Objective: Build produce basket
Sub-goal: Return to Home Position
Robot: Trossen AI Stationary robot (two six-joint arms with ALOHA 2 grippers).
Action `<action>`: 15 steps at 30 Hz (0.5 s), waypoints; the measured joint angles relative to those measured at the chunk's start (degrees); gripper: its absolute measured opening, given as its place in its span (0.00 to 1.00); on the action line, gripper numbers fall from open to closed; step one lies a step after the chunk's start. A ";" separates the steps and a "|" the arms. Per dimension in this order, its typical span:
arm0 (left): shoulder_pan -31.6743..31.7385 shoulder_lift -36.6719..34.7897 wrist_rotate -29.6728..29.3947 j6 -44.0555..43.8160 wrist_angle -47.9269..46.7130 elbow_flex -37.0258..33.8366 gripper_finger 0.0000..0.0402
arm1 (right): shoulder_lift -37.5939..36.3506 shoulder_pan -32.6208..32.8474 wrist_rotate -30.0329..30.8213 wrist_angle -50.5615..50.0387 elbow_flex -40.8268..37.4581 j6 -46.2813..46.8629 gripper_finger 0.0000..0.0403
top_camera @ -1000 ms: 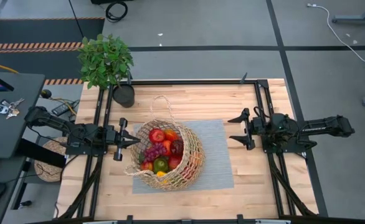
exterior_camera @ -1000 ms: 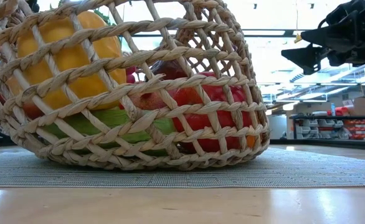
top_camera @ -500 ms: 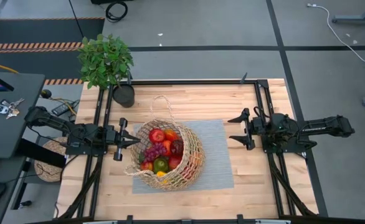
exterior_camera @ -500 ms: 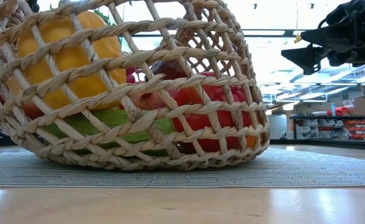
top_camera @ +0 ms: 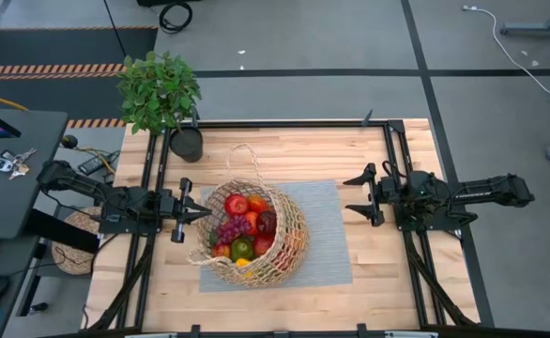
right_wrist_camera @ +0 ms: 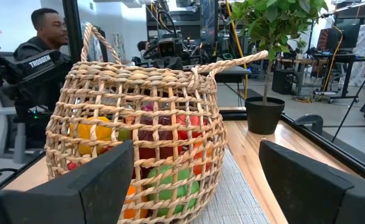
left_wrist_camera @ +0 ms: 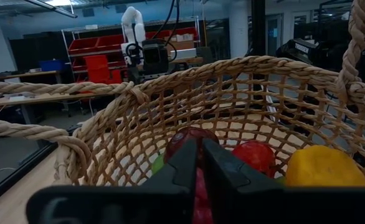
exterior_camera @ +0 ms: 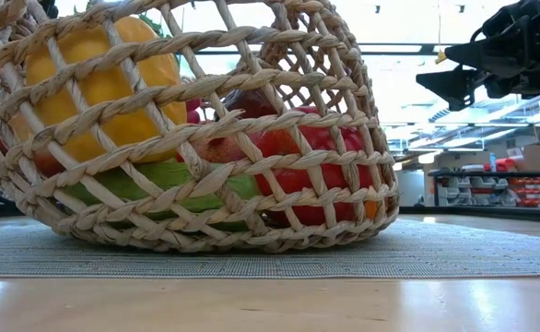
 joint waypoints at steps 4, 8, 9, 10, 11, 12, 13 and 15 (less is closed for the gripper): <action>0.00 0.00 -0.01 0.00 0.00 -0.01 0.09 | 0.00 0.00 0.00 -0.01 0.00 0.00 0.86; 0.00 0.00 -0.01 0.00 0.00 0.02 0.08 | 0.00 0.00 0.00 0.01 0.00 0.00 0.86; -0.01 0.00 0.01 0.00 0.00 0.02 0.07 | 0.00 0.00 0.00 -0.01 0.00 0.02 0.86; 0.00 0.00 -0.01 0.00 -0.02 0.00 0.07 | 0.00 0.00 0.00 -0.01 0.00 0.00 0.86; -0.01 0.00 -0.01 0.00 0.00 0.00 0.07 | -0.02 0.00 0.00 -0.01 0.00 0.02 0.86; -0.01 0.00 -0.01 0.00 -0.01 0.00 0.07 | 0.00 0.00 0.00 -0.01 0.00 0.02 0.86; 0.01 0.00 -0.01 0.00 0.00 0.01 0.07 | 0.00 0.00 0.00 -0.01 0.00 0.00 0.86; 0.00 -0.01 -0.01 0.00 0.00 0.00 0.08 | -0.01 0.00 0.00 -0.01 0.00 0.02 0.86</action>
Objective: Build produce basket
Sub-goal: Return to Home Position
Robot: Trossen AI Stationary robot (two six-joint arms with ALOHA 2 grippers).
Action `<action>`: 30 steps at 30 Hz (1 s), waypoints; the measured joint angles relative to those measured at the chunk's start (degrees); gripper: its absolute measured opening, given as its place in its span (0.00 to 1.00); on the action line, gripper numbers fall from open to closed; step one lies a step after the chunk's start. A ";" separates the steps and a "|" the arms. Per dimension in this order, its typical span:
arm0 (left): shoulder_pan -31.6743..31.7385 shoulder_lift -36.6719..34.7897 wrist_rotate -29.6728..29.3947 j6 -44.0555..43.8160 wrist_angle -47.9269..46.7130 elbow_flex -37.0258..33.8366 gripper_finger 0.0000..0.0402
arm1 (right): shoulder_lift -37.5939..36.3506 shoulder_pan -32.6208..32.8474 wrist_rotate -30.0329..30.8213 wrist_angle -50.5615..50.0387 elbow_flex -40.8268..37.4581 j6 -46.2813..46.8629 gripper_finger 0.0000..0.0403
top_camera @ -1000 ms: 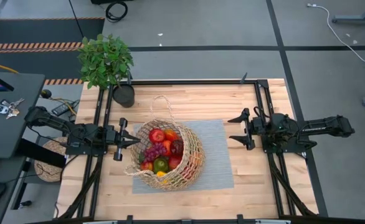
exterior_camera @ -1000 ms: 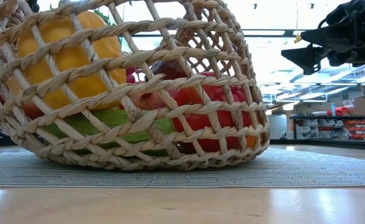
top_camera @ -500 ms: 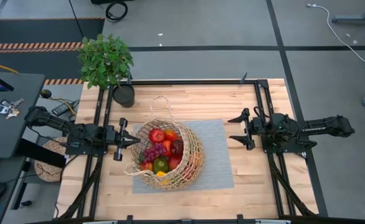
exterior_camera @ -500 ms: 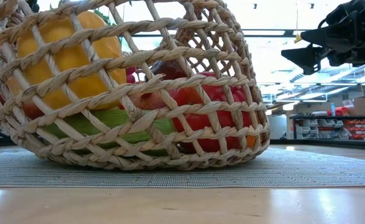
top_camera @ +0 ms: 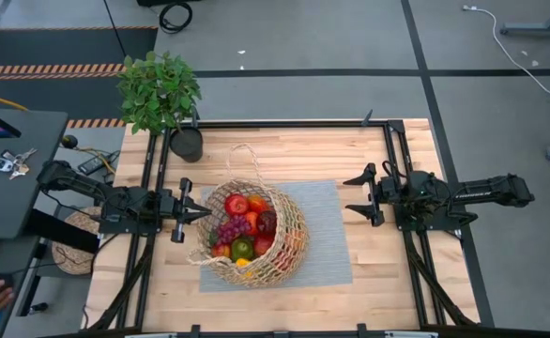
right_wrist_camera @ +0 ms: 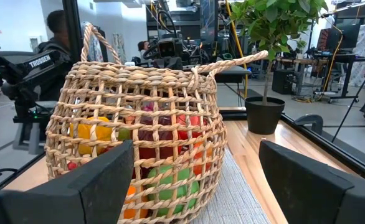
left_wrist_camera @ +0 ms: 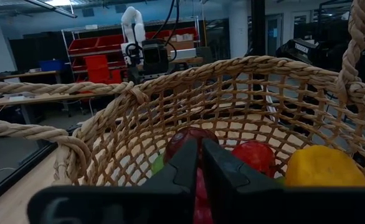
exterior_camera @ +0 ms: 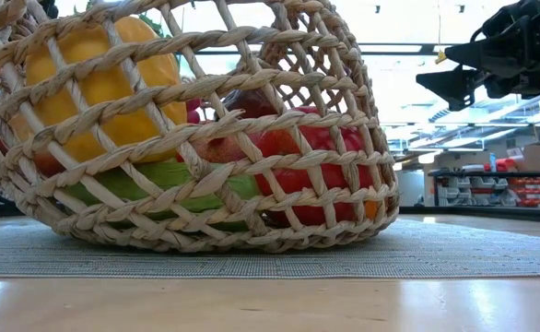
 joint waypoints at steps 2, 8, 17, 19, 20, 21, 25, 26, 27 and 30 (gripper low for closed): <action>0.01 0.01 0.00 0.00 0.00 0.01 0.09 | 0.01 0.00 0.00 -0.01 0.00 -0.01 0.86; 0.00 0.00 0.00 0.00 0.00 -0.01 0.08 | 0.01 0.00 0.00 0.00 0.00 0.00 0.86; 0.00 0.01 0.01 -0.01 -0.01 -0.01 0.08 | -0.01 0.00 0.00 -0.01 0.00 0.00 0.87; 0.01 -0.01 0.00 0.00 -0.02 0.00 0.09 | 0.01 0.00 0.00 0.00 0.00 0.00 0.86; 0.00 -0.01 0.01 0.00 0.00 0.00 0.09 | 0.00 0.00 0.00 -0.01 0.00 -0.01 0.86; 0.01 0.01 0.00 0.00 -0.01 0.00 0.09 | 0.01 0.00 0.00 -0.01 0.00 0.00 0.87; 0.00 0.01 0.01 0.00 -0.01 0.00 0.08 | 0.01 0.00 0.00 0.00 0.00 -0.01 0.87; -0.01 0.01 0.02 0.00 0.00 0.01 0.08 | 0.00 0.00 0.00 -0.01 0.00 -0.01 0.86; 0.00 0.01 0.00 0.00 0.00 -0.01 0.07 | 0.01 0.00 0.00 -0.01 0.00 -0.01 0.86; 0.00 0.01 0.02 0.00 -0.01 0.01 0.07 | -0.01 0.00 0.00 -0.01 0.00 0.00 0.87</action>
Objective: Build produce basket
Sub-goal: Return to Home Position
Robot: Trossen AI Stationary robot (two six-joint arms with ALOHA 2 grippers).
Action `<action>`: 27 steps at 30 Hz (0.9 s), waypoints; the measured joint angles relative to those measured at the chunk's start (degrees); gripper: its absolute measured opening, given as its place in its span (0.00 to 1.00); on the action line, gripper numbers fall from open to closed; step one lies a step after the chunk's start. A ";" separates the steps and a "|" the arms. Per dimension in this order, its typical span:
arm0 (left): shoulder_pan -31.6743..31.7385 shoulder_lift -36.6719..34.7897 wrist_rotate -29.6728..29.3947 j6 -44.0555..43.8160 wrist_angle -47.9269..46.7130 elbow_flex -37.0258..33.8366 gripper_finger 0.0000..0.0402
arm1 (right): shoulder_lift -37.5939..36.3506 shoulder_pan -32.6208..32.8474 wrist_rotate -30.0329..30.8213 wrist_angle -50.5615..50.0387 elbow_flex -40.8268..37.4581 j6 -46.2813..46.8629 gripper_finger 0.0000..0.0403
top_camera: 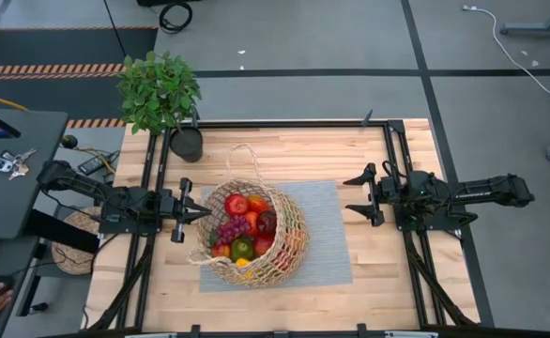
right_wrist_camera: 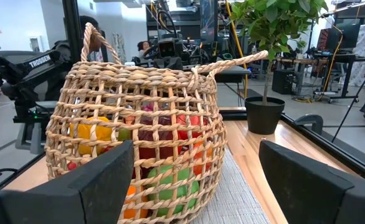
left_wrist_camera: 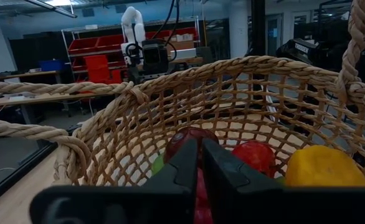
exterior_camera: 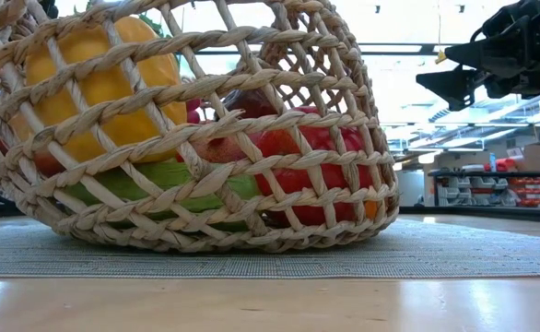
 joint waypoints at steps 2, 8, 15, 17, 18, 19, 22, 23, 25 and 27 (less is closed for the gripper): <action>0.00 -0.01 -0.02 0.00 0.01 0.00 0.07 | 0.01 0.00 0.00 0.00 0.00 0.00 0.86; 0.00 -0.01 -0.01 0.00 0.00 -0.01 0.09 | 0.00 0.00 0.00 0.00 0.00 -0.02 0.87; 0.00 0.00 0.00 0.00 0.01 0.00 0.07 | 0.02 0.00 0.00 0.00 0.00 -0.01 0.87; 0.01 -0.01 0.00 0.00 0.01 -0.01 0.07 | 0.00 0.00 0.00 0.00 0.00 -0.02 0.87; 0.00 0.00 0.01 0.00 0.00 0.00 0.07 | 0.00 0.00 0.00 0.00 0.00 0.00 0.87; 0.01 0.00 -0.01 0.00 -0.01 -0.02 0.07 | 0.00 0.00 0.00 0.00 0.00 0.00 0.87; 0.01 0.00 0.00 0.00 0.01 -0.01 0.08 | 0.01 0.00 0.00 0.00 0.00 0.00 0.87; -0.01 0.00 0.01 0.00 0.01 -0.02 0.09 | 0.02 0.00 0.00 0.00 0.00 0.00 0.87; 0.00 0.00 -0.01 0.00 0.00 -0.02 0.09 | 0.00 0.00 0.00 0.00 0.00 0.00 0.87; 0.01 -0.01 -0.01 0.00 0.00 0.00 0.09 | 0.00 0.00 0.00 0.00 0.00 0.00 0.87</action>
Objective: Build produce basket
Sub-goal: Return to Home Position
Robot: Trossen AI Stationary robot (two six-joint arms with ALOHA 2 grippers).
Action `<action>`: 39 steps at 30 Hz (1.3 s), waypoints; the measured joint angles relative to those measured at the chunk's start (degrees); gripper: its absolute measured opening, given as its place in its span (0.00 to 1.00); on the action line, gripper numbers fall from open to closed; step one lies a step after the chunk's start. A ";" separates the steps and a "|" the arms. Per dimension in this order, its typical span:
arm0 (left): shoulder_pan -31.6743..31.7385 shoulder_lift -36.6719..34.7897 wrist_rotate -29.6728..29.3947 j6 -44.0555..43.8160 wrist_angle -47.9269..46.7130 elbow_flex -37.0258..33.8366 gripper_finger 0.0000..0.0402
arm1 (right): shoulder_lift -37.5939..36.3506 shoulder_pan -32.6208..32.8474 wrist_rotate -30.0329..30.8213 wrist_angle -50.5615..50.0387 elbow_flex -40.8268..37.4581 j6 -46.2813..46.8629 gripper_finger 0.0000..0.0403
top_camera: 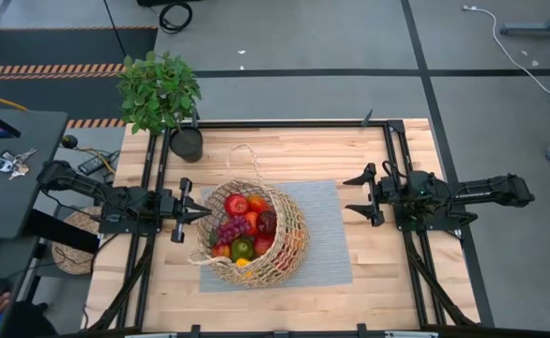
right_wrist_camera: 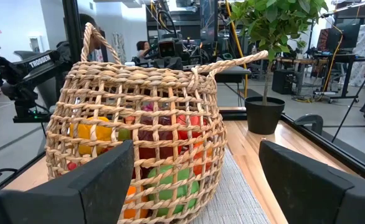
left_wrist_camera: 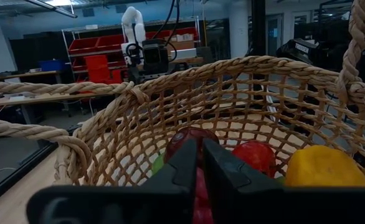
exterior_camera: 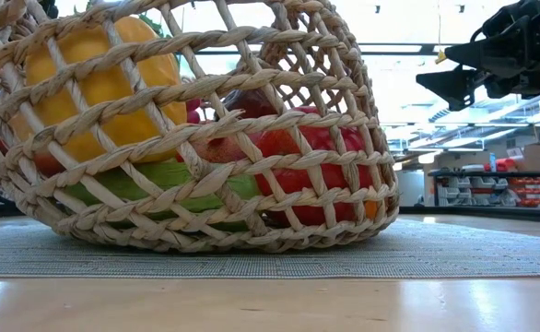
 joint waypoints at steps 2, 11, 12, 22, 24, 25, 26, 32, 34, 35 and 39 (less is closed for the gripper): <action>-0.02 0.01 -0.01 0.01 0.01 0.01 0.08 | 0.02 0.00 0.00 0.00 0.00 0.00 0.87; 0.00 0.01 -0.01 0.01 0.00 0.00 0.08 | 0.00 0.00 0.00 0.02 0.00 0.00 0.87; 0.00 -0.01 0.01 0.01 0.01 -0.01 0.09 | 0.02 0.00 0.00 0.00 0.00 0.00 0.87; -0.01 0.01 -0.01 0.01 -0.01 0.01 0.07 | 0.00 0.00 0.00 0.02 0.00 0.00 0.87; -0.02 -0.01 0.00 0.00 0.00 0.00 0.07 | 0.02 0.00 0.00 0.00 0.00 0.00 0.87; -0.01 0.01 0.00 0.01 0.00 -0.01 0.07 | 0.02 0.00 0.00 0.01 0.00 -0.01 0.87; -0.02 0.01 -0.01 0.01 0.00 -0.01 0.08 | 0.00 0.00 0.00 0.01 0.00 0.00 0.87; -0.02 0.01 -0.01 0.01 0.00 -0.01 0.09 | 0.02 0.00 0.00 0.00 0.00 0.00 0.87; -0.02 0.01 0.01 0.01 -0.01 0.00 0.08 | 0.02 0.00 0.00 0.00 0.00 -0.01 0.87; 0.00 0.01 -0.01 0.00 0.01 -0.01 0.08 | 0.02 0.00 0.00 0.00 0.00 0.00 0.87; -0.02 0.00 0.01 0.01 0.01 -0.01 0.07 | 0.01 0.00 0.00 0.00 0.00 0.00 0.87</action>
